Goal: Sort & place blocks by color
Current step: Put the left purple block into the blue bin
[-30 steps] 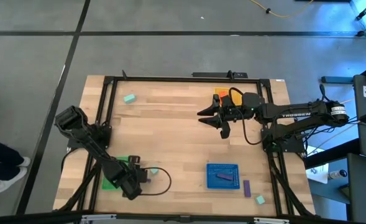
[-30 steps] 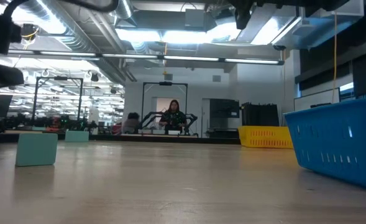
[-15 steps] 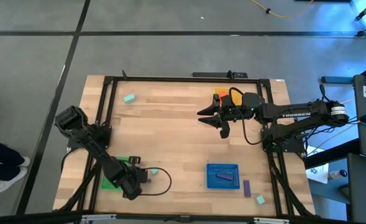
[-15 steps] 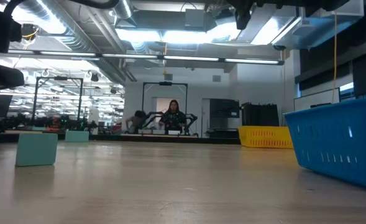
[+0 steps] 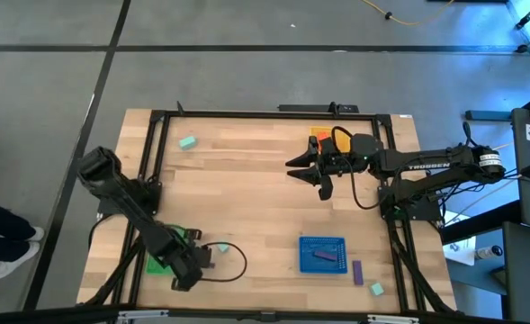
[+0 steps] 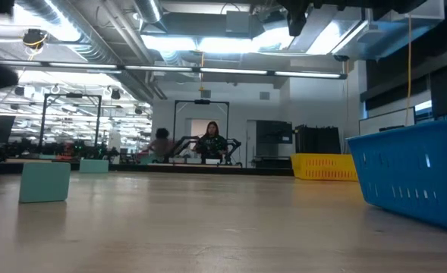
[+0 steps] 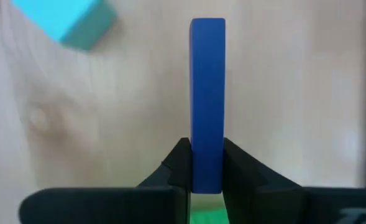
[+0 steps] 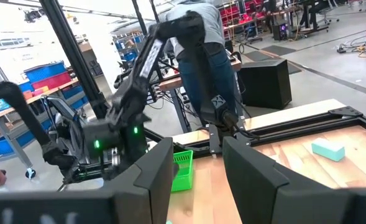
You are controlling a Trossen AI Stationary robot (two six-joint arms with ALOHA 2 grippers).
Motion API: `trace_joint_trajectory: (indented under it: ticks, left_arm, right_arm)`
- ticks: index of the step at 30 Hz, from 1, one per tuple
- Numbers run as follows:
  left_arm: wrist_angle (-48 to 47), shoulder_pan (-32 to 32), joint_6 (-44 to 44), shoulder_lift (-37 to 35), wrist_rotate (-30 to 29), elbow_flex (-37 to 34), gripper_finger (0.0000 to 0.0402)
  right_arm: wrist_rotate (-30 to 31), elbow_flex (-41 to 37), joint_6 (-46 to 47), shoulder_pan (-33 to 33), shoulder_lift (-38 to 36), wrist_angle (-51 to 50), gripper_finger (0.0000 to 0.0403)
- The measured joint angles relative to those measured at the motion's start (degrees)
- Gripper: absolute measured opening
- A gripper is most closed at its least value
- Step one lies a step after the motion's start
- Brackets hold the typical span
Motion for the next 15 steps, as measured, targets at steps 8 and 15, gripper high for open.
trace_joint_trajectory:
  ticks: [8,15]
  left_arm:
    - [-0.01,5.23,4.75,-19.99,-5.64,0.00,0.0045]
    - [1.58,19.04,15.12,-36.88,-20.81,0.02,0.0046]
  right_arm:
    - [-0.08,0.00,0.04,0.01,0.00,0.02,0.0144]
    - [-0.19,0.00,1.84,0.02,0.02,0.08,0.0144]
